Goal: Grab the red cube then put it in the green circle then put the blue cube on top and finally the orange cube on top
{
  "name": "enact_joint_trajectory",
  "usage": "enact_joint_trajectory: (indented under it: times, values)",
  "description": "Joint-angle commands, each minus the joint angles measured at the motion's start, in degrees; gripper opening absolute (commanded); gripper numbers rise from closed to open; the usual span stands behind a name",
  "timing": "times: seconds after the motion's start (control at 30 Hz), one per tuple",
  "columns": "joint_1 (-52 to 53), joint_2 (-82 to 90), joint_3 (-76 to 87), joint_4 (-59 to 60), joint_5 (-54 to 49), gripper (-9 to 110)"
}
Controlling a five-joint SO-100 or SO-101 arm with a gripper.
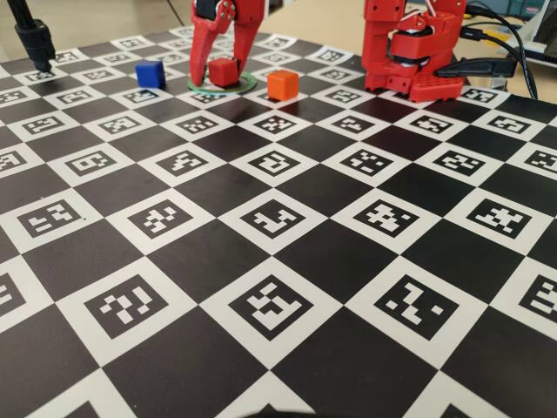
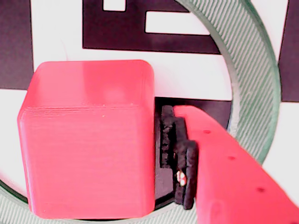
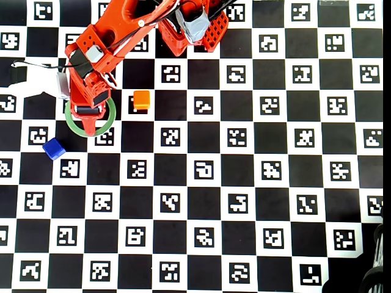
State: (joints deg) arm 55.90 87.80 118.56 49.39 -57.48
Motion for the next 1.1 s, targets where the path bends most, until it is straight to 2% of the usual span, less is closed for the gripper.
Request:
enact_joint_trajectory:
  times: [0.0,0.83,1.07]
  values:
    - [0.62,2.29,-0.18,-0.18,0.0,42]
    - [-0.09,4.31,-7.29,6.06,1.58,43]
    - [0.09,4.75,-13.1,11.78,1.41,43]
